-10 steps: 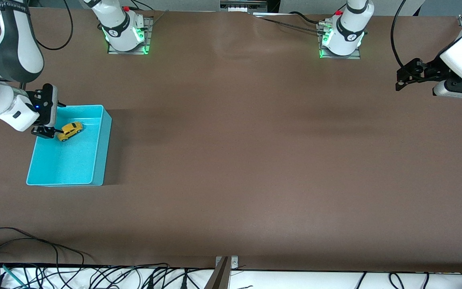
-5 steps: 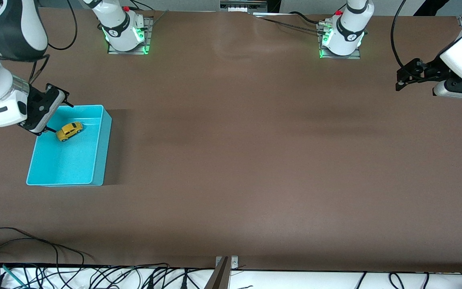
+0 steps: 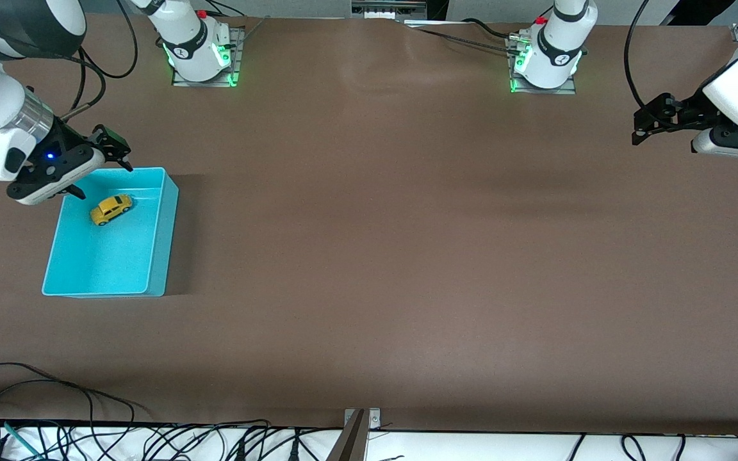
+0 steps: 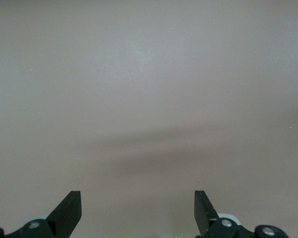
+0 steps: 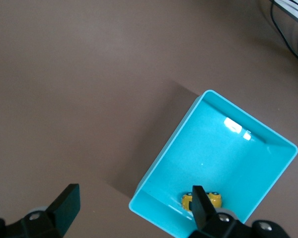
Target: Wind up and store yellow beetle car
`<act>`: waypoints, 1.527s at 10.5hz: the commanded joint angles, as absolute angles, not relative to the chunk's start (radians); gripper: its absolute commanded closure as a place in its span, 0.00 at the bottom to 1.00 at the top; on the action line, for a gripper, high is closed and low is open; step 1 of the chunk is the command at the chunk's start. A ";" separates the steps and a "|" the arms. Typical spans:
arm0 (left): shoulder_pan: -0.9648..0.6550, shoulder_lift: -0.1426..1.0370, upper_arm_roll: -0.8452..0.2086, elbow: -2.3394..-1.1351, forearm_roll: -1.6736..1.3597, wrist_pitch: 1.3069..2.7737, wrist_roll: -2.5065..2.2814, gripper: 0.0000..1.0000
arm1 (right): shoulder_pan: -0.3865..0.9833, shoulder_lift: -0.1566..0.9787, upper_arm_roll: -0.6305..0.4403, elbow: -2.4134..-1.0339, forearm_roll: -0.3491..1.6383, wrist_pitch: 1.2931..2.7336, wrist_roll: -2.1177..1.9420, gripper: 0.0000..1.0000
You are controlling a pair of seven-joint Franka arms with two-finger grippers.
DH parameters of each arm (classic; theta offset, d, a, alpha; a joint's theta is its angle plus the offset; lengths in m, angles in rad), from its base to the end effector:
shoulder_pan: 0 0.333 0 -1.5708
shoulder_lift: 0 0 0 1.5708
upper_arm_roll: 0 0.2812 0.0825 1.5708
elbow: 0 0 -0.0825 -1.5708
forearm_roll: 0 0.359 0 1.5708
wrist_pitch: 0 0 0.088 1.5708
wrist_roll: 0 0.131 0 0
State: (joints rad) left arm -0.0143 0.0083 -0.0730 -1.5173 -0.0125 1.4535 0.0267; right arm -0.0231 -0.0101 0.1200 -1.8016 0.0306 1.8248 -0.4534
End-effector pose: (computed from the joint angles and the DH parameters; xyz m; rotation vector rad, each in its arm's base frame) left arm 0.5160 -0.0468 0.5752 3.1235 -0.1799 -0.1134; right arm 0.5375 0.0557 0.4889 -3.0045 -0.8366 -0.0589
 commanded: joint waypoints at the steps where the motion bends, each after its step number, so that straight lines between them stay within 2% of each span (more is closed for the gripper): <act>1: -0.015 0.021 -0.074 -1.489 -0.002 1.439 0.018 0.00 | 0.047 -0.002 0.089 -1.732 0.021 1.731 -0.207 0.00; 4: -0.015 0.021 -0.074 -1.488 -0.002 1.439 0.018 0.00 | 0.071 -0.008 0.069 -1.729 0.017 1.684 -0.112 0.00; 6: -0.017 0.021 -0.074 -1.488 -0.003 1.439 0.018 0.00 | 0.071 -0.015 0.071 -1.726 -0.088 1.707 -0.104 0.00; 8: -0.017 0.021 -0.074 -1.488 -0.003 1.439 0.018 0.00 | 0.066 -0.015 0.045 -1.730 -0.107 1.761 -0.103 0.00; 10: -0.017 0.021 -0.074 -1.488 -0.003 1.439 0.018 0.00 | 0.066 -0.015 0.040 -1.729 -0.101 1.770 -0.097 0.00; 13: -0.015 0.021 -0.074 -1.488 -0.003 1.439 0.018 0.00 | 0.072 -0.015 -0.021 -1.729 0.020 1.772 -0.035 0.00; 16: -0.017 0.021 -0.074 -1.488 -0.003 1.439 0.018 0.00 | 0.086 -0.014 -0.025 -1.709 0.017 1.772 -0.038 0.00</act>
